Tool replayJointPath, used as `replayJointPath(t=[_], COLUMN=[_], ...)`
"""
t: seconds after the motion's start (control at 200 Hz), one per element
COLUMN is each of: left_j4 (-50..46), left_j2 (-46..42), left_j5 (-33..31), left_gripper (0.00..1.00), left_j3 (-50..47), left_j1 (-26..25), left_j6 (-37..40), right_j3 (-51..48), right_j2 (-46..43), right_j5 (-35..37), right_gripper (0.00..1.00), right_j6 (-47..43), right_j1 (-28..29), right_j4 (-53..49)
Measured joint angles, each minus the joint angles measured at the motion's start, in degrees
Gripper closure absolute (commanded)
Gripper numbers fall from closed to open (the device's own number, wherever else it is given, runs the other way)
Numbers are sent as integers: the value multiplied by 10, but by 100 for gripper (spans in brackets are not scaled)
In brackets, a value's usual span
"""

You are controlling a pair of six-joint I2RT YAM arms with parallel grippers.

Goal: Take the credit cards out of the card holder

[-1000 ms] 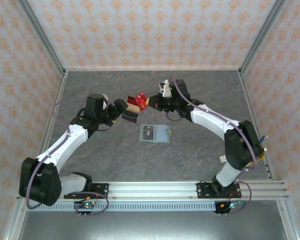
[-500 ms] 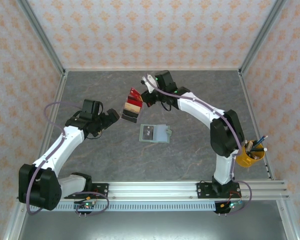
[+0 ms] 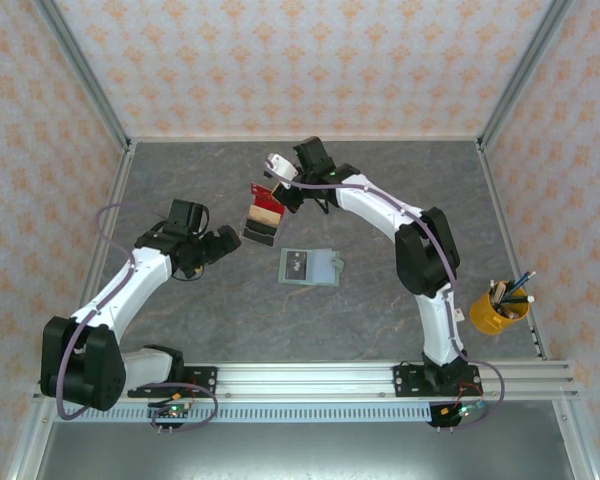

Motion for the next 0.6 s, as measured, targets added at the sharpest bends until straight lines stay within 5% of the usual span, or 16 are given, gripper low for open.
replayJointPath(t=[0.26, 0.43, 0.601], left_j4=[1, 0, 1], left_j2=[14, 22, 22], left_j5=[6, 17, 22], left_gripper=[0, 0, 0], left_j3=[3, 3, 9], left_j1=[0, 0, 0], left_j6=[0, 0, 0], right_j3=[18, 30, 39], right_j2=[35, 48, 45], right_j5=[20, 35, 44], right_gripper=[95, 74, 68], right_j6=[-19, -4, 24], right_j1=[0, 0, 0], right_j4=[-18, -19, -24])
